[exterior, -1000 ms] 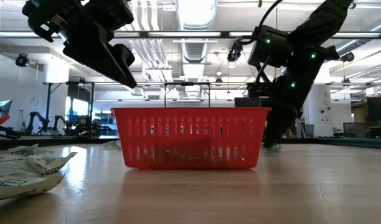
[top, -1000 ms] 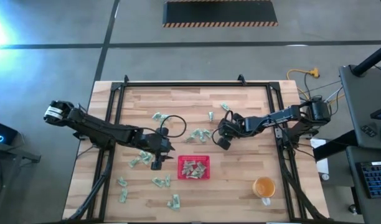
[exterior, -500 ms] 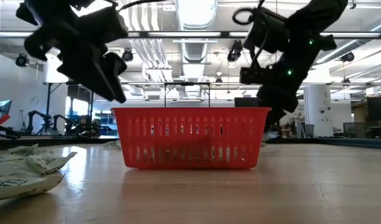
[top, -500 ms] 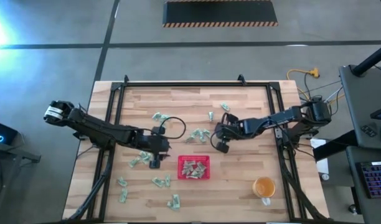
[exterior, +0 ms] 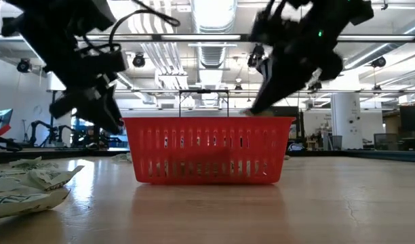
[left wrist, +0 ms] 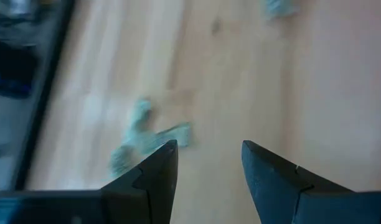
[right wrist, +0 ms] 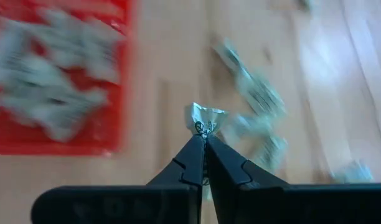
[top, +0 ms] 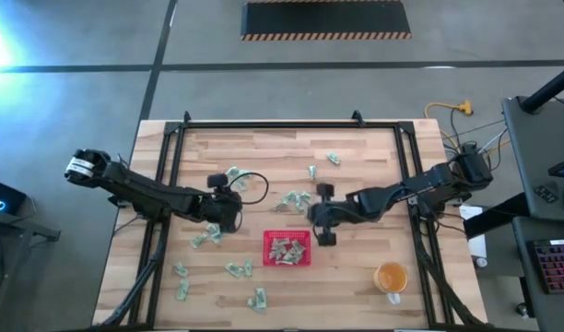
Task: Pick and place Stevia / Truvia into bins
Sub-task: Put the white stevia packet into the red bin
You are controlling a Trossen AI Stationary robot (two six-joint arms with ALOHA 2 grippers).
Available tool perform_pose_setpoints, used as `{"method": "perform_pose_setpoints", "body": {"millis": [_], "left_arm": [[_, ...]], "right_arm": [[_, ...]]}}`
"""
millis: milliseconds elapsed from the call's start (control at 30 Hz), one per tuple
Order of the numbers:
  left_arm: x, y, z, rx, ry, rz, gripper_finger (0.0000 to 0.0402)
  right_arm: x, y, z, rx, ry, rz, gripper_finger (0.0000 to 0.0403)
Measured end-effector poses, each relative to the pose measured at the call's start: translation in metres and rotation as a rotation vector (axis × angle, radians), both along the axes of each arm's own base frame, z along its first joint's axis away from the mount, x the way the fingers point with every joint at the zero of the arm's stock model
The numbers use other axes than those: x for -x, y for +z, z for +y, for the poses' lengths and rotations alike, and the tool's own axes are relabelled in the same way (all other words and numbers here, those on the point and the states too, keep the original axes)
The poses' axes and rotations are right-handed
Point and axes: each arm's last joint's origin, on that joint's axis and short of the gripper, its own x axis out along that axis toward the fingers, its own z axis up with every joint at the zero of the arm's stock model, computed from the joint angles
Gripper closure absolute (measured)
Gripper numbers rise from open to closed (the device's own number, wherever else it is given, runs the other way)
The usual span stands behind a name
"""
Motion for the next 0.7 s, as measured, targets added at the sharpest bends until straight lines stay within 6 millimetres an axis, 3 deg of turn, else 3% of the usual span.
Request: {"method": "perform_pose_setpoints", "body": {"millis": [233,500,700], "left_arm": [[0.006,-0.01,0.005,-0.005,0.043,0.008,0.024],[0.005,-0.01,0.004,0.028,0.025,0.016,0.024],[0.006,-0.01,-0.002,0.276,-0.061,0.063,0.024]], "right_arm": [[-0.006,0.011,0.028,-0.116,0.341,-0.128,0.0394],[-0.006,0.01,0.029,-0.131,0.349,-0.124,0.0394],[-0.006,0.007,0.03,-0.165,0.336,-0.114,0.0389]]}}
